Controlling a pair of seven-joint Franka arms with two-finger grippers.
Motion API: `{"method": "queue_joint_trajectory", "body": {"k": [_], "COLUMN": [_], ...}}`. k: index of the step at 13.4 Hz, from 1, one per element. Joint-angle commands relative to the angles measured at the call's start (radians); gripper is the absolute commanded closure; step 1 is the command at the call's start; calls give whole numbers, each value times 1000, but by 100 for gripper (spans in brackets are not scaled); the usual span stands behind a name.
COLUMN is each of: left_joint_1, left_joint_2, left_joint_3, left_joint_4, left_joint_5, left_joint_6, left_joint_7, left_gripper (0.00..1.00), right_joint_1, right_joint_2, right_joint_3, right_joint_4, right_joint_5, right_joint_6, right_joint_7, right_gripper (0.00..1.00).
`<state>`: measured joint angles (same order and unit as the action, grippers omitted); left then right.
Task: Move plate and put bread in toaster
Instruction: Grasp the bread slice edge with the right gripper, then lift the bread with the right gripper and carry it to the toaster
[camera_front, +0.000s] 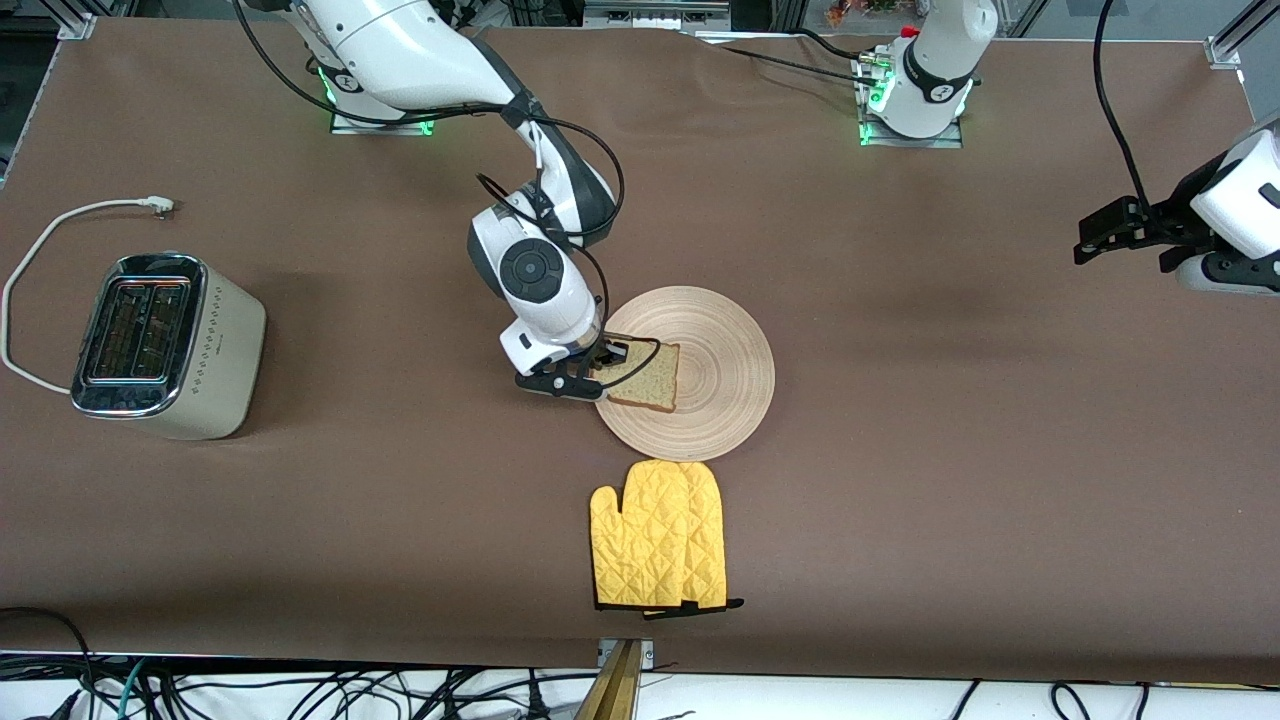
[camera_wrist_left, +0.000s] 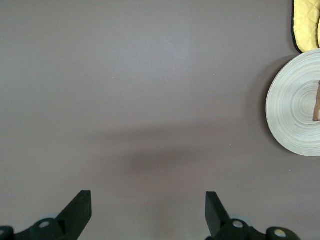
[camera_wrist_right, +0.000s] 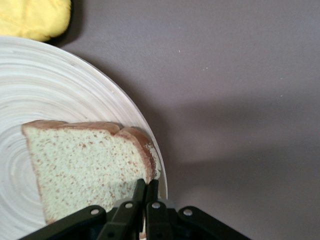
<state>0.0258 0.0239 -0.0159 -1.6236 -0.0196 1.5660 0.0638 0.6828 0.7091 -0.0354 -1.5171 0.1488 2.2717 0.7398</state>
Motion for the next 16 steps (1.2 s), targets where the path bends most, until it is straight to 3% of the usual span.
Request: {"method": "queue_joint_trajectory", "body": {"k": [1,5,8,12,16], "left_joint_1": [-1,-1,0,3,3], "left_joint_2": [-2,1,1,1,1], "left_joint_3": [-1,-1,-1,2,2], "left_joint_4": [19,22,21,21,21], "left_joint_5": [-11,-11,-11,-11,-11], "left_joint_6": [-23,-23,-23,-23,-23], "left_joint_7": [-9,-9,-9,-7,-7], "left_gripper": [0,0,0,0,0], "right_joint_1": [6,-2,-6,-6,-6], "right_joint_2": [-31,-59,-108,-161,-240], "right_joint_3": [-4,-18,-78,-217,-400], "right_joint_4": [47,113,115,117,117], "right_joint_5": [-14,-55,-83,-135,-184], "right_joint_6": [-101,-253,-355,-512,-647], "right_joint_7": [-5,-39,-195,-449,-768], "right_gripper": [100,100,100,100,100]}}
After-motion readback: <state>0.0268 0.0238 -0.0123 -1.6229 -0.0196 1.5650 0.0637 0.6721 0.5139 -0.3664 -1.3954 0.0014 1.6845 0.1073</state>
